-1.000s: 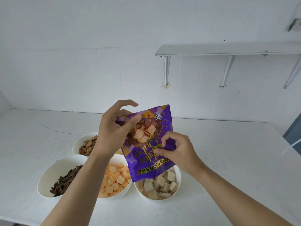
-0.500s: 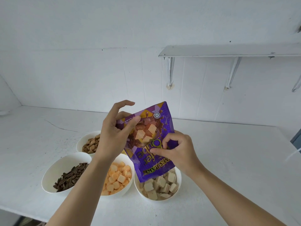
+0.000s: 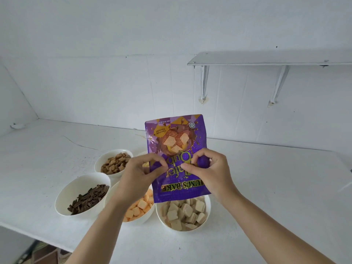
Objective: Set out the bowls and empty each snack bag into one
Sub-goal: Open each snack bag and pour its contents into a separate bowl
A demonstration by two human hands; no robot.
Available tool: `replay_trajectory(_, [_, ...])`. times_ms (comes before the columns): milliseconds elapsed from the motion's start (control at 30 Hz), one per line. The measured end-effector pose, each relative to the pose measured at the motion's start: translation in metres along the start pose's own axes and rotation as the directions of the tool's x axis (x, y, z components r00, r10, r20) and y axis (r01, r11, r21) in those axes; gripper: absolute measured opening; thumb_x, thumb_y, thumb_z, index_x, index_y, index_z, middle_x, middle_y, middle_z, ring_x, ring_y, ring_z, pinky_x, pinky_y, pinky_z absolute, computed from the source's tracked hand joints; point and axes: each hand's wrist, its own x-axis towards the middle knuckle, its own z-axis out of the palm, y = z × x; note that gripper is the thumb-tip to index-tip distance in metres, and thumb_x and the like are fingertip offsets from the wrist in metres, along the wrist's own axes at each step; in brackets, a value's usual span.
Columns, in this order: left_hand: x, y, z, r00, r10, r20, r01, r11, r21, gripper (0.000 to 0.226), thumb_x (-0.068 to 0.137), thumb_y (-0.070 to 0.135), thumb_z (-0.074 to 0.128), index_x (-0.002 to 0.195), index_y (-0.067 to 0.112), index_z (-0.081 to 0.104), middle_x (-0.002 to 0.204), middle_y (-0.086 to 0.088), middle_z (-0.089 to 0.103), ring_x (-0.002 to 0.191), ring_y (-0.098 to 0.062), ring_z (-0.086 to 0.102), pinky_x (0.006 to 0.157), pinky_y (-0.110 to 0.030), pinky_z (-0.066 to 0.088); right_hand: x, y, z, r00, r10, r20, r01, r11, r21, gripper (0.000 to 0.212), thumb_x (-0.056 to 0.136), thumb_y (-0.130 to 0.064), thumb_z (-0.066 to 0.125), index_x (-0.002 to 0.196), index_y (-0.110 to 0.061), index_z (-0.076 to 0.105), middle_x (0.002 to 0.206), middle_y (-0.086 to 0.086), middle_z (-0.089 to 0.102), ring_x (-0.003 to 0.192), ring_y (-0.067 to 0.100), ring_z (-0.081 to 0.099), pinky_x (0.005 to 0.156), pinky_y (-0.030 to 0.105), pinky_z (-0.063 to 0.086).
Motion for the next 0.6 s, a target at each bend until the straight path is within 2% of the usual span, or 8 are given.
replay_trajectory(67, [0.0,0.001,0.0,0.996,-0.029,-0.08,0.03,1.0,0.008,0.018,0.089,0.0,0.071,0.081,0.014,0.077,0.092,0.005,0.078,0.088,-0.024,0.077,0.058,-0.035,0.065,-0.001,0.002,-0.003,0.996,0.08,0.035,-0.082,0.995,0.054,0.027,0.073,-0.006,0.089,0.087,-0.012,0.066,0.095,0.001,0.076,0.083,0.021,0.076,0.062,0.034,0.062])
replay_trajectory(167, [-0.001,0.004,0.001,0.987,-0.06,-0.149,0.06,0.998,0.0,0.011,0.088,-0.001,0.072,0.086,0.01,0.076,0.085,0.011,0.078,0.079,-0.016,0.078,0.054,-0.028,0.062,-0.002,0.005,-0.005,0.997,0.076,0.023,-0.077,0.994,0.083,0.033,0.073,-0.001,0.087,0.101,-0.01,0.073,0.119,0.003,0.066,0.088,0.017,0.076,0.064,0.025,0.06])
replay_trajectory(300, [-0.003,0.004,0.002,0.964,-0.158,-0.215,0.146,0.987,-0.069,0.017,0.088,0.007,0.075,0.104,0.008,0.071,0.102,0.004,0.077,0.084,-0.022,0.079,0.054,-0.029,0.062,-0.002,0.008,-0.003,0.999,0.035,0.007,-0.036,0.996,0.085,0.027,0.073,-0.002,0.087,0.098,-0.01,0.079,0.14,-0.014,0.051,0.102,0.015,0.073,0.07,0.03,0.062])
replay_trajectory(367, [-0.006,0.002,0.0,0.941,-0.209,-0.265,0.19,0.977,-0.095,0.014,0.09,0.009,0.074,0.103,0.009,0.069,0.108,-0.001,0.075,0.085,-0.024,0.079,0.059,-0.035,0.064,-0.001,0.009,-0.004,0.998,0.07,0.008,-0.07,0.992,0.105,0.018,0.075,-0.002,0.086,0.09,-0.01,0.08,0.134,-0.015,0.06,0.106,0.015,0.071,0.07,0.033,0.062])
replay_trajectory(433, [-0.011,-0.003,-0.005,0.911,-0.232,-0.34,0.205,0.972,-0.113,0.009,0.091,0.009,0.074,0.1,0.011,0.07,0.113,-0.004,0.073,0.086,-0.027,0.079,0.069,-0.044,0.064,0.0,0.009,-0.002,0.992,0.127,0.008,-0.127,0.979,0.157,0.01,0.077,-0.001,0.084,0.081,-0.009,0.078,0.116,-0.007,0.073,0.105,0.019,0.072,0.076,0.042,0.063])
replay_trajectory(500, [-0.017,-0.007,-0.013,0.892,-0.202,-0.404,0.178,0.979,-0.097,0.007,0.092,0.009,0.073,0.098,0.013,0.074,0.123,-0.004,0.068,0.091,-0.028,0.078,0.079,-0.05,0.062,0.002,0.008,0.002,0.98,0.198,0.01,-0.195,0.953,0.233,0.007,0.079,-0.001,0.081,0.08,-0.005,0.076,0.101,0.003,0.077,0.101,0.026,0.073,0.082,0.045,0.062])
replay_trajectory(533, [-0.021,-0.008,-0.017,0.889,-0.182,-0.421,0.159,0.983,-0.09,0.007,0.093,0.008,0.073,0.097,0.013,0.075,0.124,-0.003,0.068,0.093,-0.028,0.078,0.079,-0.048,0.062,0.003,0.007,0.006,0.973,0.229,0.018,-0.226,0.937,0.265,0.005,0.082,-0.004,0.08,0.082,-0.005,0.075,0.097,0.007,0.078,0.098,0.029,0.074,0.082,0.044,0.062])
replay_trajectory(600, [-0.03,-0.007,-0.025,0.889,-0.163,-0.428,0.139,0.986,-0.087,0.011,0.096,0.002,0.068,0.094,0.011,0.073,0.11,0.001,0.075,0.093,-0.024,0.077,0.076,-0.037,0.062,0.004,0.004,0.016,0.962,0.269,0.046,-0.27,0.915,0.3,0.01,0.087,-0.016,0.076,0.084,-0.007,0.076,0.094,0.012,0.077,0.094,0.03,0.073,0.08,0.041,0.059])
